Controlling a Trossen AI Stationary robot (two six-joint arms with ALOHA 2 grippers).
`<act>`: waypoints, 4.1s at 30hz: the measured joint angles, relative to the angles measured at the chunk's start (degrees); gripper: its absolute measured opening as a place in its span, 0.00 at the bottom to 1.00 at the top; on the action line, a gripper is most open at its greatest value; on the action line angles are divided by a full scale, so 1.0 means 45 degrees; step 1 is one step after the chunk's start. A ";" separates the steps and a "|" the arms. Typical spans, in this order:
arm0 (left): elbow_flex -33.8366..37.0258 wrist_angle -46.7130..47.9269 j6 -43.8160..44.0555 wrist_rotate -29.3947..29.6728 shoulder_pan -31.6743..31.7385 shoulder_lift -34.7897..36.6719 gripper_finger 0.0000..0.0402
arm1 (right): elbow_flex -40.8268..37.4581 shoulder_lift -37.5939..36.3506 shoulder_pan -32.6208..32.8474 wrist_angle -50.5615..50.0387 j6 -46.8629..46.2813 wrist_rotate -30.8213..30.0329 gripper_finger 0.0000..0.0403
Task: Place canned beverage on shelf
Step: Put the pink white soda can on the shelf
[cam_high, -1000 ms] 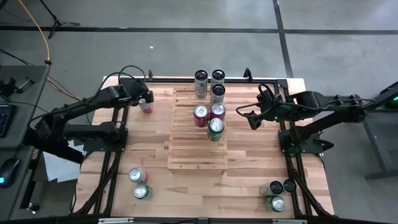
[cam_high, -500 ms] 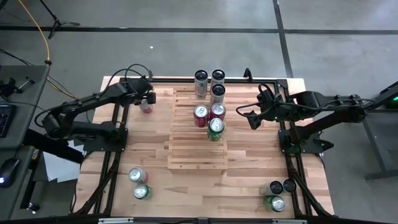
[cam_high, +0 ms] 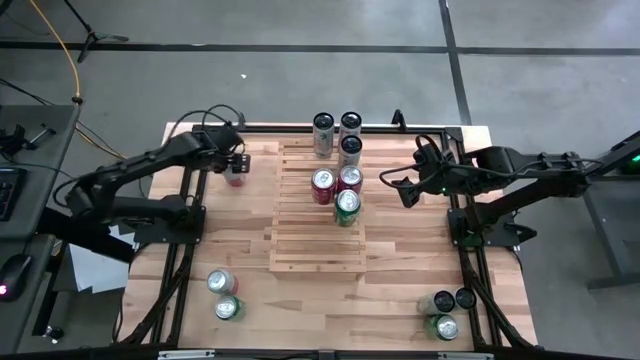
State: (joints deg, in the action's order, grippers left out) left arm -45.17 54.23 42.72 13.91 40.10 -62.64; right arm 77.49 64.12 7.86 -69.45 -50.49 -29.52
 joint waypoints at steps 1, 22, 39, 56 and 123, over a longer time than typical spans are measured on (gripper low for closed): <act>-0.0295 0.0273 -0.0249 -0.0139 0.0000 0.0319 0.68 | 0.0000 0.0000 0.0000 0.0029 0.0003 0.0000 0.88; -0.9842 0.3058 -0.1621 -0.4031 -0.6490 0.1542 0.68 | 0.0000 0.0000 0.0000 0.3405 0.3325 0.2011 0.88; -1.4204 0.2834 -0.4900 0.0291 -1.2842 -0.5577 0.68 | 0.0000 -0.0869 0.0000 0.1700 0.3471 0.1020 0.88; -1.7665 0.3570 -0.5192 -0.0271 -1.2814 -1.0048 0.68 | 0.0000 -0.1593 0.0000 -0.0315 0.3472 0.0704 0.88; -1.7685 0.2551 -0.7193 -0.0296 -1.2126 -1.0815 0.81 | 0.0000 -0.1583 0.0000 0.0914 0.3223 0.1651 0.88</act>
State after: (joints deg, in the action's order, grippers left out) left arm -124.75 65.71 10.35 12.58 -14.47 -111.31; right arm 77.49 56.99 7.86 -65.34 -35.99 -22.09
